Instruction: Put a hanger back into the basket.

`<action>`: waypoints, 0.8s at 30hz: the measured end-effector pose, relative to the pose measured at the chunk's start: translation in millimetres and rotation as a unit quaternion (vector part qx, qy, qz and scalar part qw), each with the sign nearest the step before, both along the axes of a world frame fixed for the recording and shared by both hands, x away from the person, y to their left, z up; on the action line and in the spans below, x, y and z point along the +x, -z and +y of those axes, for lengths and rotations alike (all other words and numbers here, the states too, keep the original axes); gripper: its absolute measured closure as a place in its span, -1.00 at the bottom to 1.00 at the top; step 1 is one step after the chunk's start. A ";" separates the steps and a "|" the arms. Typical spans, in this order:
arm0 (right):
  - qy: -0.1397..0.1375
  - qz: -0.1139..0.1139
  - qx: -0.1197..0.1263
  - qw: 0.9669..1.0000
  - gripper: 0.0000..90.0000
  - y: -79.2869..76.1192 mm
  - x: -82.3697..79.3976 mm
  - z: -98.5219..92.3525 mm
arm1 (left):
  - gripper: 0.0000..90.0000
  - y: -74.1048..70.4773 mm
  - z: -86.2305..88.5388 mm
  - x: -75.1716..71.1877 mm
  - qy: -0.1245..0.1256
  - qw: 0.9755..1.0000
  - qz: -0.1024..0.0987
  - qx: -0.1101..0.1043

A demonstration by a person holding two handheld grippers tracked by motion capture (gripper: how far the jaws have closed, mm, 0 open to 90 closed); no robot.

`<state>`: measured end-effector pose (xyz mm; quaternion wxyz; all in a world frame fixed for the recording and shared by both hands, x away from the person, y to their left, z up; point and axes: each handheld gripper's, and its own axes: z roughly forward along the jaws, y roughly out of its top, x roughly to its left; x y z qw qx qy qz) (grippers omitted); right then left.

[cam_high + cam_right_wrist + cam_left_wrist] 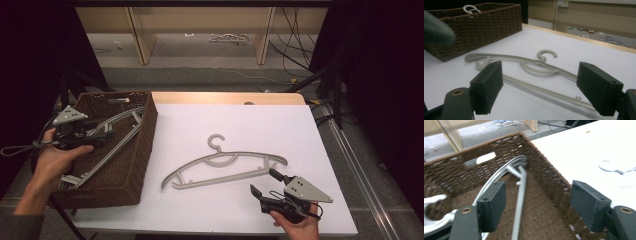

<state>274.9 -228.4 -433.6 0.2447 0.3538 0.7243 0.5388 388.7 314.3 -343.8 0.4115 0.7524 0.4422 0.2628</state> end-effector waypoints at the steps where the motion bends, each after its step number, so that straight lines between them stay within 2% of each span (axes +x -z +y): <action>1: 0.001 0.000 0.000 1.000 -0.51 -0.1 0.0 -0.1 | -0.40 -1.0 -4.7 -1.5 0.009 1.000 -0.003 -0.001; 5: -0.001 -0.001 -0.001 1.000 -0.51 -0.1 0.1 0.0 | -0.40 -6.4 -23.6 -7.2 0.036 0.999 -0.014 -0.009; 7: -0.002 0.001 -0.002 1.000 -0.51 -0.2 0.0 0.1 | -0.41 -8.7 -32.1 -9.1 0.052 0.998 -0.016 -0.020; 12: -0.004 0.001 0.006 1.000 -0.51 -0.2 -0.2 -0.1 | -0.43 -9.9 -49.0 -13.8 0.072 0.997 -0.021 -0.021; 15: 0.001 -0.002 0.002 1.000 -0.51 -0.2 -0.3 0.2 | -0.44 -8.3 -58.1 -14.7 0.095 0.995 -0.030 -0.027; 16: -0.005 -0.004 0.010 1.000 -0.51 0.6 0.5 1.7 | -0.45 -7.5 -61.5 -15.0 0.101 0.994 -0.031 -0.029; 17: -0.005 -0.003 0.010 1.000 -0.51 0.7 0.3 1.9 | -0.46 -6.6 -65.0 -15.5 0.106 0.993 -0.030 -0.032; 18: -0.003 0.000 -0.001 1.000 -0.51 -0.2 -0.4 0.3 | -0.46 -5.6 -68.4 -15.8 0.109 0.993 -0.030 -0.034; 20: 0.000 -0.004 0.002 1.000 -0.51 0.0 -0.1 0.4 | -0.47 -3.7 -75.5 -16.5 0.116 0.992 -0.026 -0.041; 21: -0.003 -0.005 0.013 1.000 -0.51 0.6 0.5 1.5 | -0.48 -2.9 -79.1 -17.0 0.118 0.992 -0.023 -0.043; 24: 0.001 -0.003 0.003 1.000 -0.51 0.2 -0.2 0.3 | -0.50 -0.8 -89.7 -17.6 0.129 0.990 -0.023 -0.045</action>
